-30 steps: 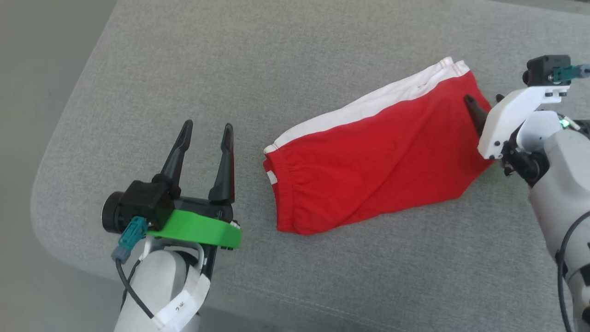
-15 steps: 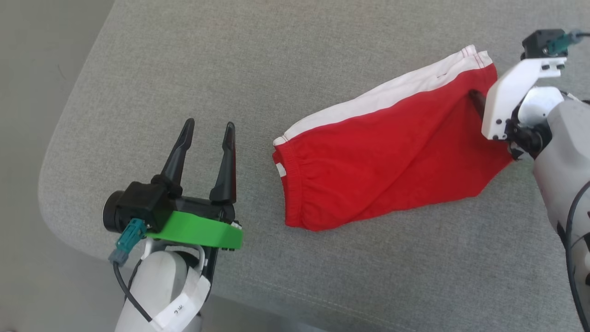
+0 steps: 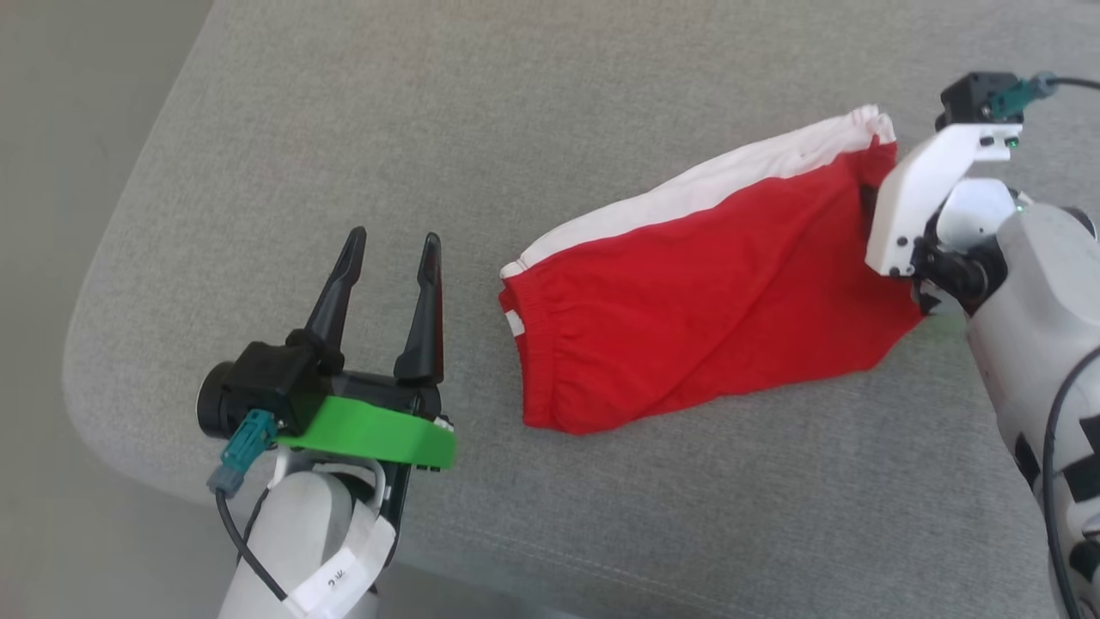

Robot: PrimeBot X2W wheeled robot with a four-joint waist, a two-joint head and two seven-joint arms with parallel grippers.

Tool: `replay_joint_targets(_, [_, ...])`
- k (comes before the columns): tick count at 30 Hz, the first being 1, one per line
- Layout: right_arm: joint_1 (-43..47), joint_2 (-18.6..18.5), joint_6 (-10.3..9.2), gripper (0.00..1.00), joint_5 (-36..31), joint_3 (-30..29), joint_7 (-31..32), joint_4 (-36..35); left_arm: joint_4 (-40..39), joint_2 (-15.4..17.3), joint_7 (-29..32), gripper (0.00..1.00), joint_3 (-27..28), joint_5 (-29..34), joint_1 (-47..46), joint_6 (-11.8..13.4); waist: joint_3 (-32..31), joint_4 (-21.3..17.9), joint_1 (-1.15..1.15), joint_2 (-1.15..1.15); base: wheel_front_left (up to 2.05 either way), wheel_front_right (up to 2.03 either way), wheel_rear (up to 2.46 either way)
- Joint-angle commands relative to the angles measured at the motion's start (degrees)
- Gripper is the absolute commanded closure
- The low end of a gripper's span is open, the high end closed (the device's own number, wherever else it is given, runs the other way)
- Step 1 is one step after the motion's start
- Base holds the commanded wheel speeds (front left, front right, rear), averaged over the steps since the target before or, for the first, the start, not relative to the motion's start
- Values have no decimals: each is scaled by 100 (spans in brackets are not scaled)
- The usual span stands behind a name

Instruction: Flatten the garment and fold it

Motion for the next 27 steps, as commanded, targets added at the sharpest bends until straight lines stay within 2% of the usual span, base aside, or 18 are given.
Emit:
replay_joint_targets(1, [171, -102, 24, 100, 60, -2, -45, -60, 31, -24, -21, 0, 13, 13, 97, 1, -120, -106, 0, 0, 0, 0, 0])
replay_joint_targets(9, [607, -634, 24, 100, 73, -252, -354, -304, 115, -24, -21, 0, 70, 99, 271, -64, -448, -406, 0, 0, 0, 0, 0])
replay_joint_targets(17, [933, -1219, 24, 100, -705, -880, -663, -142, 209, -25, -21, 0, 65, 158, 415, -125, -640, -673, 0, 0, 0, 0, 0])
replay_joint_targets(22, [900, -1229, 24, 100, -1324, -1137, -608, -304, 228, -25, -22, 0, 64, 177, 424, -143, -660, -769, 0, 0, 0, 0, 0])
replay_joint_targets(27, [904, -843, 24, 100, -1995, -1172, -187, -1007, 256, -25, -22, 0, 30, 187, 420, -162, -699, -766, 0, 0, 0, 0, 0])
